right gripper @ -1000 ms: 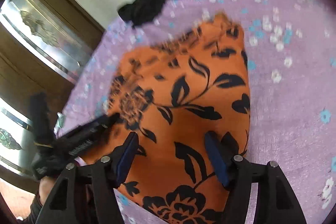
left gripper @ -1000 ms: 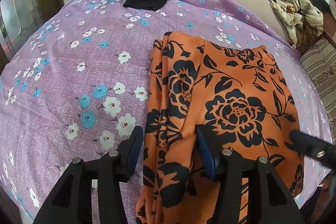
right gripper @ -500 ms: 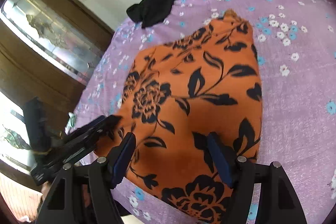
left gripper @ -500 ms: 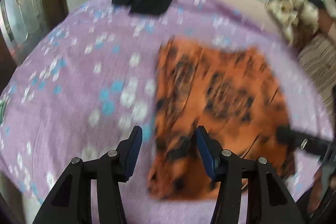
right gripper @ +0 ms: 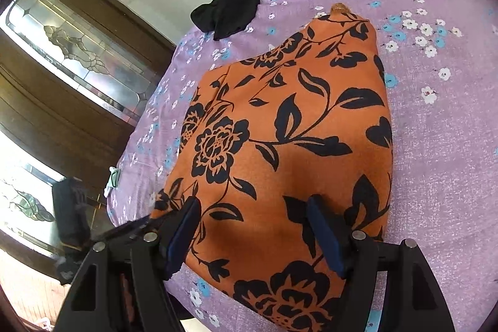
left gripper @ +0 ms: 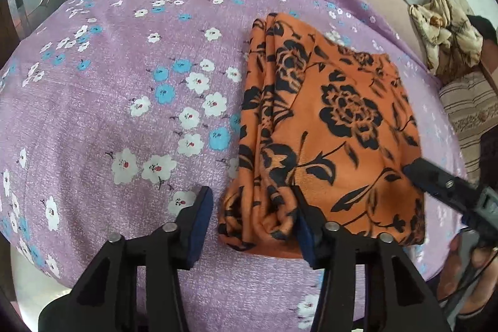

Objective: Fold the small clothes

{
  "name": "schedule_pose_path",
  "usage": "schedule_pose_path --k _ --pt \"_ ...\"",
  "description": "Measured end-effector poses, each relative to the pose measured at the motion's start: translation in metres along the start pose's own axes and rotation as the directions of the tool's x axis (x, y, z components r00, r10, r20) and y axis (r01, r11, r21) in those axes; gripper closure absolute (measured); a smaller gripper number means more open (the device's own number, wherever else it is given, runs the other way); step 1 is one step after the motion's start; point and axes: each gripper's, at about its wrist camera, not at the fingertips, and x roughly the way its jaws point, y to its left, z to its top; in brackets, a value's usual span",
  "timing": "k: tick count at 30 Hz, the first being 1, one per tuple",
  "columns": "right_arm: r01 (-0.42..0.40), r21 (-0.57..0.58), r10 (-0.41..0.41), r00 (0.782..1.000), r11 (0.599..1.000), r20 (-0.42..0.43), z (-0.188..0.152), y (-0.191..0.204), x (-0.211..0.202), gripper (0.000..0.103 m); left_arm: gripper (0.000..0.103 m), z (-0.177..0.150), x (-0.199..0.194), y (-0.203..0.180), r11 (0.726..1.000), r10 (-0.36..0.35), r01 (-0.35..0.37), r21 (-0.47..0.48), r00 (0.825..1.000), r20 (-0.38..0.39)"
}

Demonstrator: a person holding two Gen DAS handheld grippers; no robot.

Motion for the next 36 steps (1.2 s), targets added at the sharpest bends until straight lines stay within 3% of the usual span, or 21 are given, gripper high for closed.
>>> schedule_pose_path --k 7,9,10,15,19,21,26,36 --pt "-0.029 0.01 0.029 1.0 1.0 0.001 0.001 -0.004 0.0 0.028 0.052 0.02 -0.023 0.002 0.999 -0.033 0.034 -0.01 0.997 0.073" --pt "-0.037 0.009 0.037 0.999 0.999 0.0 0.002 -0.003 0.001 0.026 0.039 0.032 -0.024 0.001 0.999 -0.041 0.043 -0.013 0.995 0.092" --pt "-0.038 0.008 0.038 0.999 0.999 0.0 0.002 -0.002 0.001 0.025 0.039 0.038 -0.022 0.002 0.999 -0.039 0.042 -0.02 0.995 0.095" --pt "-0.033 0.004 0.033 0.999 0.999 -0.006 0.004 0.004 -0.002 0.022 0.038 0.066 0.008 -0.001 0.995 -0.095 0.096 -0.026 0.995 0.038" --pt "-0.074 0.058 0.067 0.991 0.996 0.117 0.014 -0.006 -0.035 0.022 0.038 0.075 0.03 0.001 0.988 -0.151 0.15 -0.039 0.988 -0.015" --pt "-0.055 0.117 0.034 0.984 0.992 0.176 0.021 -0.026 -0.05 0.022 0.038 0.074 0.036 -0.001 0.984 -0.177 0.176 -0.037 0.984 -0.03" --pt "-0.024 0.241 0.002 0.996 0.97 0.091 0.024 -0.067 -0.033 0.022 0.038 0.066 0.045 -0.01 0.988 -0.151 0.151 -0.01 0.987 -0.048" --pt "-0.014 0.23 0.014 1.0 0.973 -0.001 0.023 -0.068 0.0 0.022 0.037 0.064 0.049 -0.016 0.988 -0.154 0.155 0.009 0.987 -0.043"
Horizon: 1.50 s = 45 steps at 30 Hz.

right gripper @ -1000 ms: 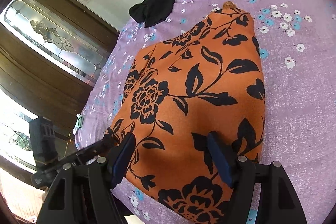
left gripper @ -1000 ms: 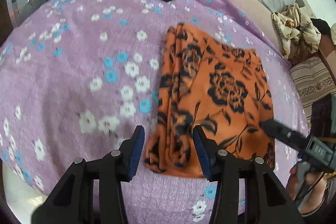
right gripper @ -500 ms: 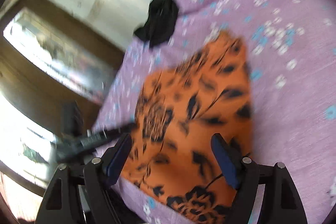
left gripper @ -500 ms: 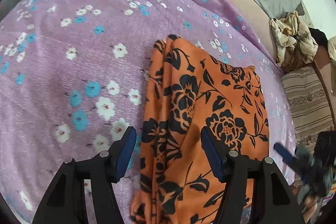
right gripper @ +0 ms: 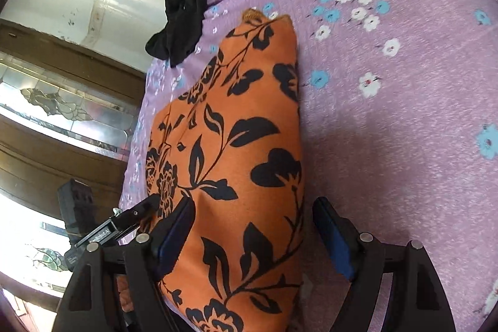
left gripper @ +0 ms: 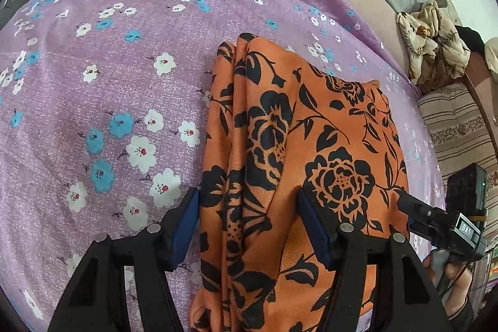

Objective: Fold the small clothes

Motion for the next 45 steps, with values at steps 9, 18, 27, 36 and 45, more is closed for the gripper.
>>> schedule_pose_path --k 9,18,27,36,45 --pt "0.043 -0.047 -0.044 0.999 0.998 -0.03 0.005 0.014 0.015 0.024 0.034 0.001 0.004 0.001 1.0 -0.005 0.005 0.022 1.0 0.01" --pt "0.078 -0.068 -0.08 0.996 0.995 -0.035 0.005 0.015 0.017 0.043 0.034 -0.001 0.006 -0.002 0.999 -0.001 0.001 0.037 1.0 0.022" --pt "0.085 -0.093 -0.089 0.995 0.992 -0.033 0.004 0.021 0.02 0.052 0.049 -0.001 0.009 -0.006 0.998 -0.024 0.023 0.056 0.999 0.024" --pt "0.054 -0.185 -0.051 0.998 0.981 0.023 0.006 0.054 -0.009 0.069 0.075 0.0 -0.013 -0.011 0.995 -0.097 0.094 0.042 0.993 0.072" --pt "0.047 -0.272 -0.004 0.988 0.961 0.155 0.045 0.068 -0.087 0.07 0.076 0.029 -0.05 -0.093 0.983 -0.145 0.12 0.142 0.973 0.181"
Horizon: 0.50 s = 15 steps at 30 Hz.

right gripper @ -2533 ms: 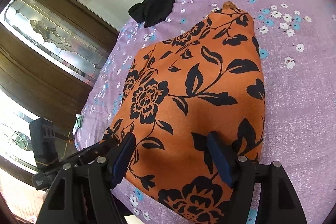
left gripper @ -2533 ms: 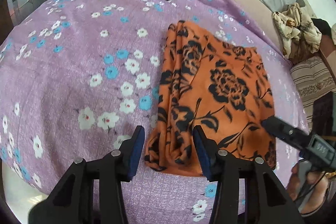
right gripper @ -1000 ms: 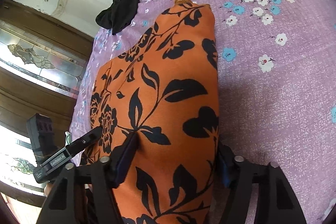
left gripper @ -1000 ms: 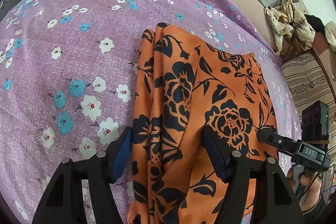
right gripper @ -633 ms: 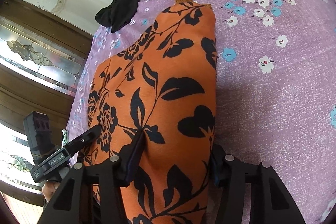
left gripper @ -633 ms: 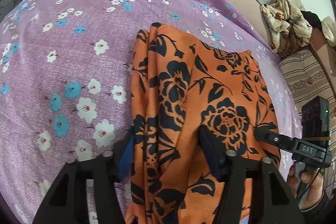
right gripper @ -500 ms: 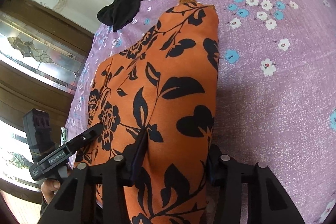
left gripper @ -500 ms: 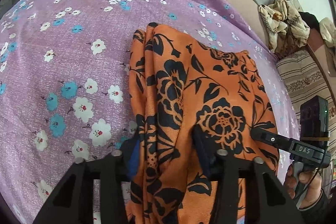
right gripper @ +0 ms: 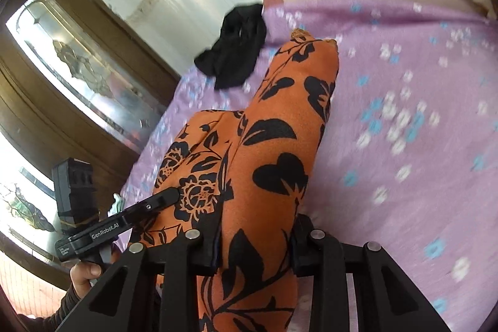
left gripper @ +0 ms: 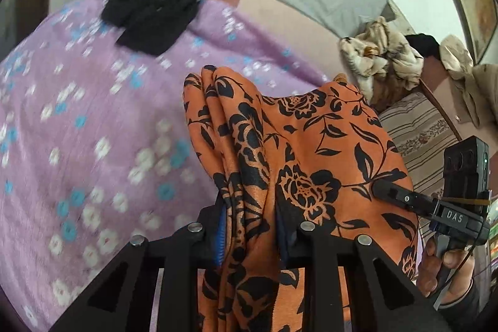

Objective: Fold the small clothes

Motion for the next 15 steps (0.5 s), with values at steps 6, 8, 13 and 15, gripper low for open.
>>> schedule_pose_path --k 6,8,13,15 --pt "0.026 0.033 -0.027 0.999 0.999 0.043 0.017 -0.044 -0.019 0.07 0.076 0.015 0.035 -0.038 0.999 0.012 -0.011 0.045 1.0 -0.014" --pt "0.036 0.06 -0.038 0.998 0.998 0.044 0.014 -0.06 -0.018 0.07 0.076 0.01 0.051 -0.044 0.999 0.016 -0.015 0.046 0.999 -0.037" --pt "0.075 0.121 -0.075 0.997 0.99 -0.009 -0.001 -0.105 0.001 0.07 0.076 -0.009 0.095 -0.044 0.998 0.049 -0.043 0.047 0.99 -0.136" --pt "0.104 0.144 -0.099 0.994 0.984 -0.037 -0.011 -0.121 0.011 0.07 0.074 -0.02 0.114 -0.039 0.996 0.081 -0.073 0.047 0.98 -0.182"
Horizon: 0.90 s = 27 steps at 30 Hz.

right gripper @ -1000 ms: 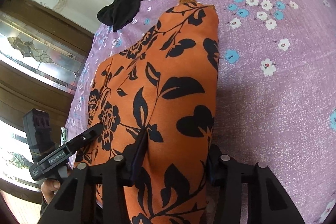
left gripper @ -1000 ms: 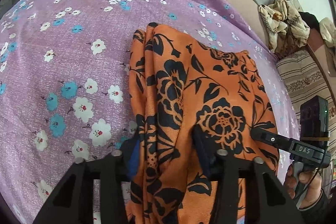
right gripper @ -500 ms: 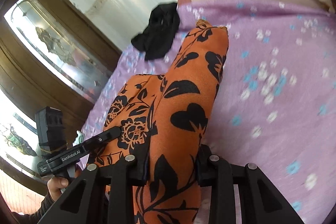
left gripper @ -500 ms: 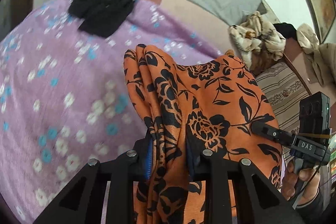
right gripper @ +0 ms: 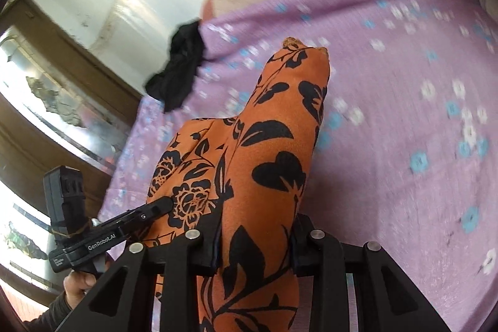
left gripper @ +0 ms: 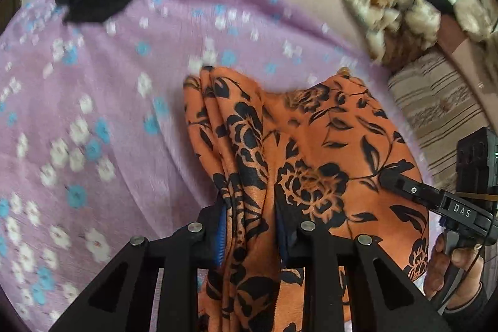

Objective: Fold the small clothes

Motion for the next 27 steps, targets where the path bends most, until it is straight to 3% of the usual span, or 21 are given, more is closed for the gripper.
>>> schedule_pose_path --k 4,5,8,11,13,15,18,21,24,27 --pt "0.004 0.069 -0.003 1.0 0.998 -0.016 -0.014 -0.028 0.011 0.065 0.055 -0.008 0.001 0.011 1.0 -0.002 0.002 -0.012 1.0 -0.001" --pt "0.015 0.068 -0.014 1.0 0.998 -0.017 -0.012 -0.029 0.011 0.058 0.049 -0.009 -0.002 0.014 1.0 0.008 -0.008 -0.014 1.0 -0.007" --pt "0.085 0.05 -0.086 0.996 0.995 0.002 -0.011 -0.025 -0.001 0.047 0.047 -0.01 -0.018 0.017 0.999 0.034 -0.034 0.01 0.999 -0.003" --pt "0.2 0.023 -0.201 0.976 0.98 0.089 -0.008 -0.01 -0.029 0.046 0.045 -0.018 -0.037 0.017 0.995 0.087 -0.088 0.047 0.996 0.022" --pt "0.163 0.001 -0.161 0.977 0.987 0.14 -0.01 0.005 -0.046 0.045 0.045 -0.024 -0.048 0.012 0.989 0.122 -0.125 0.074 0.992 0.043" --pt "0.118 -0.041 -0.11 0.98 0.992 0.165 -0.015 0.025 -0.056 0.038 0.045 -0.028 -0.053 0.008 0.984 0.151 -0.155 0.091 0.987 0.048" --pt "0.026 -0.086 -0.017 0.994 0.996 0.103 -0.027 0.041 -0.044 0.031 0.045 -0.034 -0.059 0.005 0.981 0.168 -0.172 0.095 0.985 0.05" --pt "0.075 -0.017 -0.076 0.997 0.997 -0.03 -0.035 0.024 -0.006 0.031 0.045 -0.039 -0.067 0.004 0.979 0.182 -0.185 0.084 0.982 0.044" --pt "0.07 0.007 -0.07 0.997 0.998 0.02 -0.037 0.028 -0.017 0.031 0.04 -0.046 -0.078 0.002 0.977 0.192 -0.196 0.087 0.98 0.056" --pt "0.071 -0.047 -0.068 0.996 0.996 0.06 -0.038 0.047 -0.03 0.031 0.034 -0.053 -0.09 0.001 0.974 0.202 -0.209 0.083 0.976 0.085"
